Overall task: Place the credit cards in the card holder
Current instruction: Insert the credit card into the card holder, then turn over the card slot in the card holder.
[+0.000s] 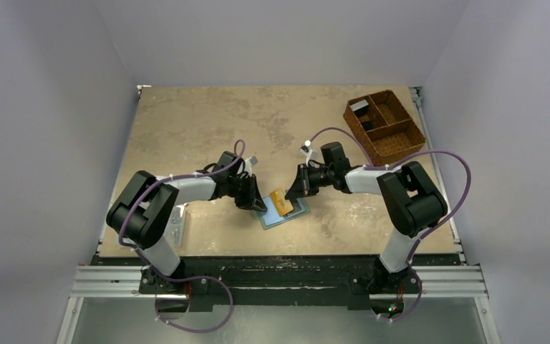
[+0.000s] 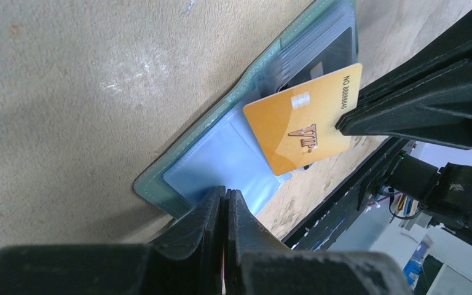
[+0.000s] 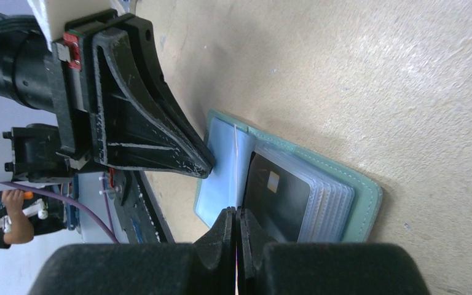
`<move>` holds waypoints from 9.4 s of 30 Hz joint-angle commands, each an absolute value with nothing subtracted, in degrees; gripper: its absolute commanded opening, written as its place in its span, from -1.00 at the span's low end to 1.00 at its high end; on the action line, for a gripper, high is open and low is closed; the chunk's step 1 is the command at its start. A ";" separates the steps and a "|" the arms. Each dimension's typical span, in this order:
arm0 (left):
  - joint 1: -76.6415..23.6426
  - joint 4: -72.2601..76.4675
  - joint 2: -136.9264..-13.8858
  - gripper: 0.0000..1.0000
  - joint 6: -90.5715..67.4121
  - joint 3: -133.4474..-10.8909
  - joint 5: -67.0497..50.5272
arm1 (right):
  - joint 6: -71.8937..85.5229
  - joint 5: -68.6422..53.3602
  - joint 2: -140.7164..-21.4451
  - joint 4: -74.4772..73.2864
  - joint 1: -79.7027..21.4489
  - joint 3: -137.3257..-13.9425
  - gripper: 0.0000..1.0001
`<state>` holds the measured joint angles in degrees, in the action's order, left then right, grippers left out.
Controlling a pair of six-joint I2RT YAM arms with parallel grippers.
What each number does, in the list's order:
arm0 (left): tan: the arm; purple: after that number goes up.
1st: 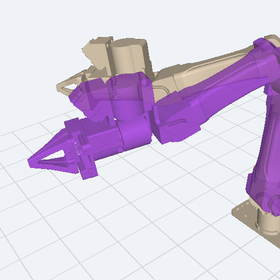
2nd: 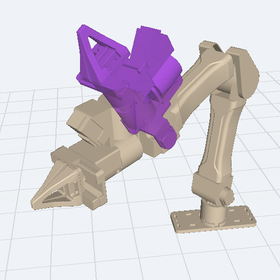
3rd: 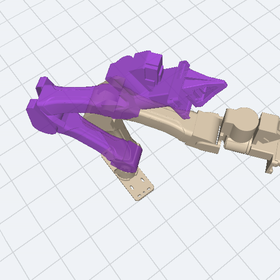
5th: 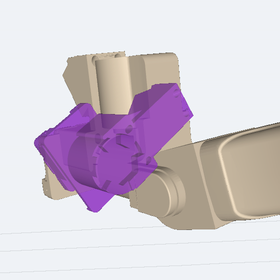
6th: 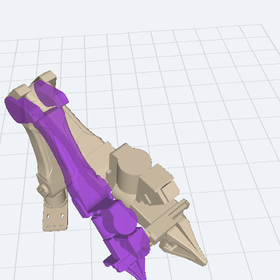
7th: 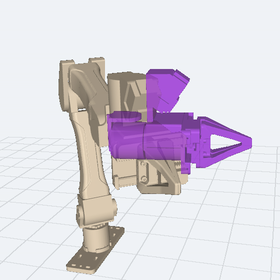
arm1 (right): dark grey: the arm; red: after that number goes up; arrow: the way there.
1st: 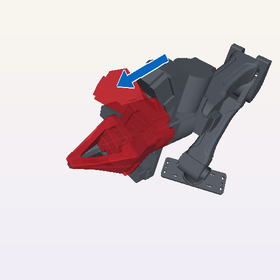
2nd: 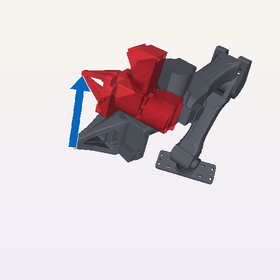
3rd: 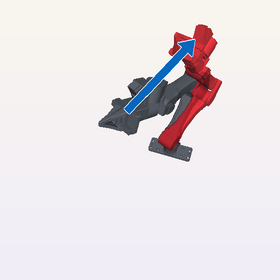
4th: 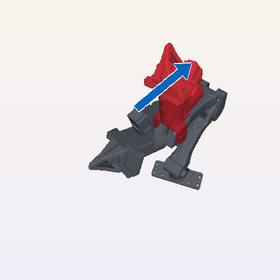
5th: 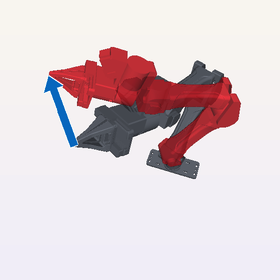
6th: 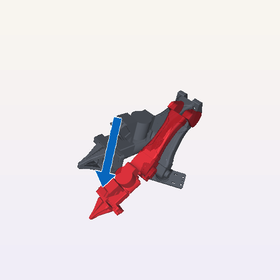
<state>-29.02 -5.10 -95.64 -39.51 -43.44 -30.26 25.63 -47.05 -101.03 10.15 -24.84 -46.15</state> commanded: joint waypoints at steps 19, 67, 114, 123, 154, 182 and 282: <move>-29.18 -4.11 -95.19 -1.00 -39.76 -40.74 -27.84 | 28.74 -43.86 -99.68 5.85 -26.28 -44.96 -1.00; -28.04 -8.35 -91.54 -1.00 -37.27 -40.26 -26.75 | 19.69 -29.05 -99.60 -15.11 -32.33 -55.37 -0.25; -27.68 -6.34 -91.86 -1.00 -37.00 -38.02 -27.58 | 28.00 -36.15 -105.99 -3.42 -39.00 -58.19 -0.16; -27.69 -6.26 -91.58 -1.00 -36.89 -37.45 -27.32 | 21.52 -21.95 -100.48 -15.04 -40.61 -60.62 0.04; -27.60 -8.44 -90.45 -1.00 -35.90 -39.40 -28.15 | 23.42 -15.73 -103.77 -14.11 -42.89 -60.25 -0.60; -26.73 -4.37 -88.33 -0.94 -40.61 -38.83 -34.47 | 26.19 -18.38 -102.72 -9.54 -42.78 -54.94 -0.48; -31.68 -0.97 -100.00 -0.02 -38.73 -59.13 -41.03 | 22.28 -9.48 -77.60 -23.94 -17.69 -59.45 -0.22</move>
